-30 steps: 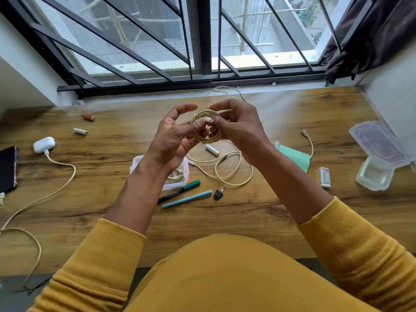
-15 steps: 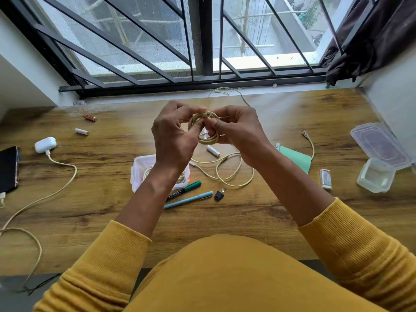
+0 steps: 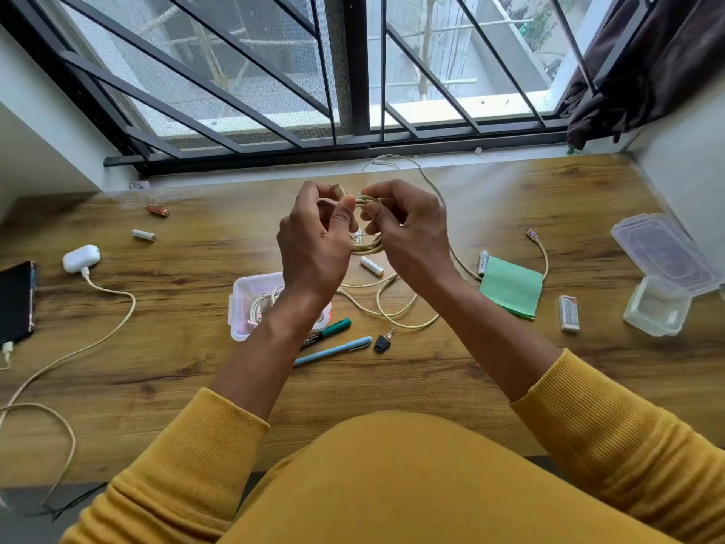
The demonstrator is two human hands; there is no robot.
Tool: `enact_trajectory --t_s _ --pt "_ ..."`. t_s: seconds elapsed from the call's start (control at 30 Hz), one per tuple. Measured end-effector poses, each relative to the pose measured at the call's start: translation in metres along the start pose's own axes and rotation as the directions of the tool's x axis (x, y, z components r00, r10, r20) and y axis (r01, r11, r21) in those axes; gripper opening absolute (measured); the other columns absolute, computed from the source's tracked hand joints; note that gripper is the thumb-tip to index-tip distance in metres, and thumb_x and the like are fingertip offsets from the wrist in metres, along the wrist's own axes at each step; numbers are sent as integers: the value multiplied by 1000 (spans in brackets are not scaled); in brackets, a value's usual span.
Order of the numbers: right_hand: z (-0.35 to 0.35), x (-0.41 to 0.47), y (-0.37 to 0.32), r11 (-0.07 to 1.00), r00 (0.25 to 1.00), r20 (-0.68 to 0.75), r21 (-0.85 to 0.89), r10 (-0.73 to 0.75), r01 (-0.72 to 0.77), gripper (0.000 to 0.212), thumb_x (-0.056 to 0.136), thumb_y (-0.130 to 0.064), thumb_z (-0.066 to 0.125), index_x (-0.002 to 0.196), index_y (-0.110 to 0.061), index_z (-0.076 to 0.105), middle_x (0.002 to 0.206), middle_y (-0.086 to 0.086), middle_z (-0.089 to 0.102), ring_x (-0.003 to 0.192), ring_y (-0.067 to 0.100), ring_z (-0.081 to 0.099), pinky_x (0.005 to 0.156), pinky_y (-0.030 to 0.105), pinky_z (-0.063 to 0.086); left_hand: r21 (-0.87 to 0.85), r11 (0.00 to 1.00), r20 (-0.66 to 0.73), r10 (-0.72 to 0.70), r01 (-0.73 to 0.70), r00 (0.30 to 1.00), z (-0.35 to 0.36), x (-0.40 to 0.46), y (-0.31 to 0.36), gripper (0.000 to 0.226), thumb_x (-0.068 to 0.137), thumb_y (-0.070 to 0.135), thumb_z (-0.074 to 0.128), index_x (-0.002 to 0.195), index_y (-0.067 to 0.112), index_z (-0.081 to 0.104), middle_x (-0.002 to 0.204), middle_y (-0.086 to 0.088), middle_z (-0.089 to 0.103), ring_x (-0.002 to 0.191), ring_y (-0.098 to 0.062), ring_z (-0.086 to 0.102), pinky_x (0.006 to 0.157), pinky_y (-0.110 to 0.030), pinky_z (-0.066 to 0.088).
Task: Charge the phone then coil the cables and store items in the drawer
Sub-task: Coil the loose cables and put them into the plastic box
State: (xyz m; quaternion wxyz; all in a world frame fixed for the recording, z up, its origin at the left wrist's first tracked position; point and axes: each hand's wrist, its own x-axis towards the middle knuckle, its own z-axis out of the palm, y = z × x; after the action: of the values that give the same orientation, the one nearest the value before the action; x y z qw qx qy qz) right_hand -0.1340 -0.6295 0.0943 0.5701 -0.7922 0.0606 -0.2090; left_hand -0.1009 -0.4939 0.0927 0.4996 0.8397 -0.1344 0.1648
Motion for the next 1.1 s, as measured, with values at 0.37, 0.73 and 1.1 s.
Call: enact_trajectory --t_s 0.37,0.73,1.1 --pt "-9 2 12 999 994 105 24 -23 20 18 98 -5 70 116 -5 75 89 2 77 75 13 75 69 32 63 -297 902 185 -266 312 946 -7 11 -12 22 90 33 84 101 15 78 85 -1 79 76 -12 74 68 -29 56" --pt "-16 -4 9 908 927 302 281 222 -309 41 94 -2 75 133 -1 62 102 26 73 85 30 74 80 48 63 -376 818 284 -345 435 895 -13 -2 -20 27 89 20 85 111 8 75 99 -12 80 81 -22 78 67 -35 63" --pt "5 -15 22 857 852 300 162 429 -489 31 90 -2 79 119 -2 69 104 26 74 90 34 78 81 51 66 -340 760 330 -455 554 827 -30 -17 -39 22 98 8 74 119 4 73 101 -18 79 88 -33 79 75 -39 66"
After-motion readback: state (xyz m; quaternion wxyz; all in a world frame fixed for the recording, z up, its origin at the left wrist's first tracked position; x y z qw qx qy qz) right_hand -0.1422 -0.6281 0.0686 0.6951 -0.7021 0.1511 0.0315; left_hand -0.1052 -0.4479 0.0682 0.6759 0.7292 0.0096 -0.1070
